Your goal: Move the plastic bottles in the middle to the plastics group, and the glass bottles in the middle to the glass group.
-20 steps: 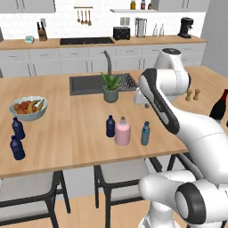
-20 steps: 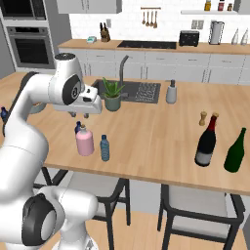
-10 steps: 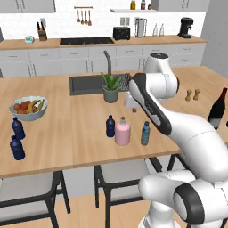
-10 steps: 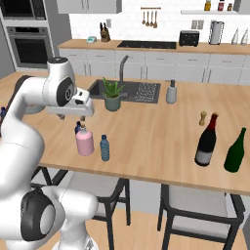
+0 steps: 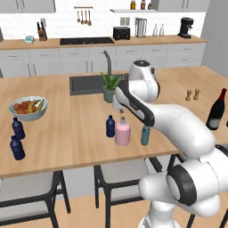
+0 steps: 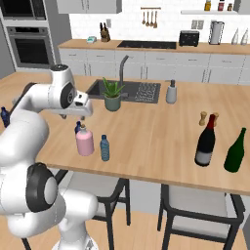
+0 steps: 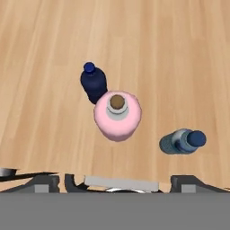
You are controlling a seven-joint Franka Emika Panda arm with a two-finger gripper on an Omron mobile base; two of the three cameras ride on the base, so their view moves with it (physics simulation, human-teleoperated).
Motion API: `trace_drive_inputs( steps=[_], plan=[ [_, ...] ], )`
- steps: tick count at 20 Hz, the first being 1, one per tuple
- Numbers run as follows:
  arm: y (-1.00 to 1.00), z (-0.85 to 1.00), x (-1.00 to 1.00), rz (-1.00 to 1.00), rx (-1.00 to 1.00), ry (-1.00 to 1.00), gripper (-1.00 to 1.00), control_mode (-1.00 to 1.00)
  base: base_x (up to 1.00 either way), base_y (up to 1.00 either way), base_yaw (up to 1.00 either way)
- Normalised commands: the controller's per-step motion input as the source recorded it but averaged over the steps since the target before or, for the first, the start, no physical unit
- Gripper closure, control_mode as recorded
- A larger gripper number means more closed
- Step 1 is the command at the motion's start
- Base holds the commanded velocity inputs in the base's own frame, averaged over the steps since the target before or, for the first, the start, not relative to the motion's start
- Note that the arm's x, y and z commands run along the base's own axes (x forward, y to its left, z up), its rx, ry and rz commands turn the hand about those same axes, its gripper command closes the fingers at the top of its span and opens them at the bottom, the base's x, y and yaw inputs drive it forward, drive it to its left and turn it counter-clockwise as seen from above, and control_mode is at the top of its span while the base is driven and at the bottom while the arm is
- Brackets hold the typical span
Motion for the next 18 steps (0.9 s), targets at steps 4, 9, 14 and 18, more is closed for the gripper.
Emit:
trace_drive_inputs(
  steps=[4,9,14,18],
  plan=[
    [0.0,-0.39,0.06,0.0,0.0,0.0,-1.0,-1.0,0.0,0.0,0.0],
    [0.0,-0.48,0.06,0.0,0.0,0.0,-1.0,-1.0,0.0,0.0,0.0],
    [0.0,-0.32,0.11,0.0,0.0,0.0,-1.0,-1.0,0.0,0.0,0.0],
    [0.0,-0.12,0.19,0.0,0.0,-0.01,-1.0,-1.0,0.0,0.0,0.0]
  ],
)
